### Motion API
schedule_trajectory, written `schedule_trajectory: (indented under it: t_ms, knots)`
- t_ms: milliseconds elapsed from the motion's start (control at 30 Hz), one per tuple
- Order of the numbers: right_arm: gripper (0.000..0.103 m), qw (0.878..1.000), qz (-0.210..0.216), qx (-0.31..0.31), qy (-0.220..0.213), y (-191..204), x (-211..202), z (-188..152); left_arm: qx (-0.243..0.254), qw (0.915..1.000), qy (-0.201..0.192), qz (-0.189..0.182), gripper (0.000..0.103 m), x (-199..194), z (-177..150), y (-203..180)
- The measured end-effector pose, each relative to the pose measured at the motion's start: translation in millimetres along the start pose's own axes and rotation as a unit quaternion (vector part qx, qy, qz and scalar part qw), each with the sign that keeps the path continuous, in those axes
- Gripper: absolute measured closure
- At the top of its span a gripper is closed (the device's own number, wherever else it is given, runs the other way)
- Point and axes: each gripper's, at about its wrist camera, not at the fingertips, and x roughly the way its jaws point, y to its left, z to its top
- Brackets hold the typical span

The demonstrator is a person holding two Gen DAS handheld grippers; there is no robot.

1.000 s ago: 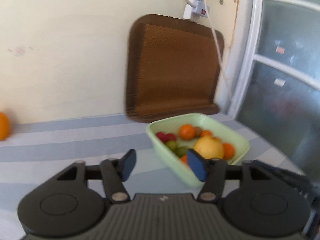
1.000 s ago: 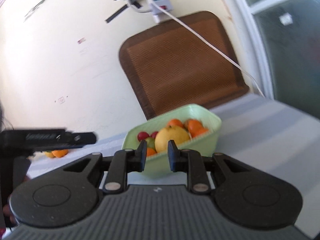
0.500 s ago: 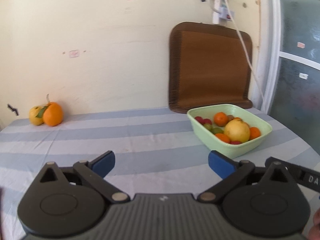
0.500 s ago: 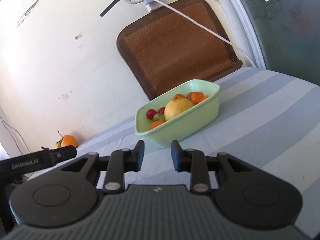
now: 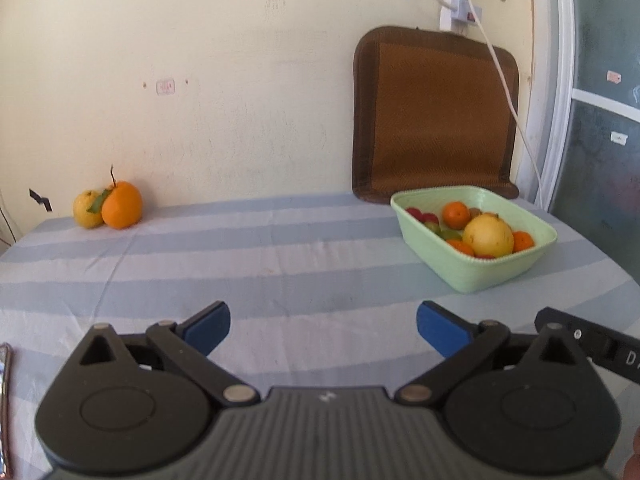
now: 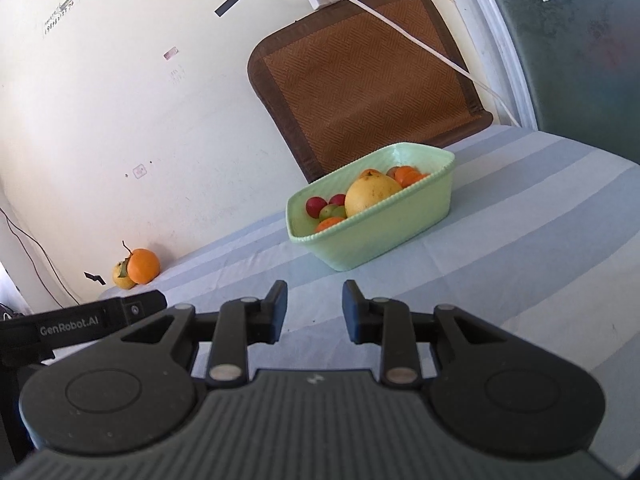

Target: Organize fruits

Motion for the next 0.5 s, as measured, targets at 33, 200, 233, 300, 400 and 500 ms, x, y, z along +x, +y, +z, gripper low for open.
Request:
schedule_trajectory:
  t_ms: [33, 200, 233, 300, 400, 500]
  knots:
    - [0.07, 1.0, -0.002, -0.001, 0.001, -0.7, 0.1, -1.1, -0.002, 1.0, 0.005, -0.002, 0.0, 1.8, -2.0, 0.4]
    - [0.07, 1.0, -0.011, 0.002, 0.01, -6.5, 4.3, -5.6, 0.0, 0.9996, 0.023, 0.016, 0.0, 11.4, -10.9, -0.4]
    - [0.07, 1.0, -0.013, 0.001, 0.011, -7.6, 5.9, -5.4, 0.005, 0.9994, 0.025, 0.023, 0.0, 13.3, -13.0, -1.5]
    - [0.07, 1.0, -0.015, -0.003, 0.011, -9.9, 9.9, -3.7, 0.015, 0.999, 0.03, 0.031, 0.0, 16.2, -16.3, -4.5]
    - [0.068, 1.0, -0.015, -0.003, 0.004, -14.3, 15.8, -0.6, 0.024, 0.9985, 0.031, 0.037, 0.0, 18.5, -19.0, -8.5]
    - [0.052, 1.0, -0.01, -0.002, -0.011, -19.9, 21.1, 2.8, 0.03, 0.9983, 0.035, 0.035, 0.0, 22.0, -19.6, -10.0]
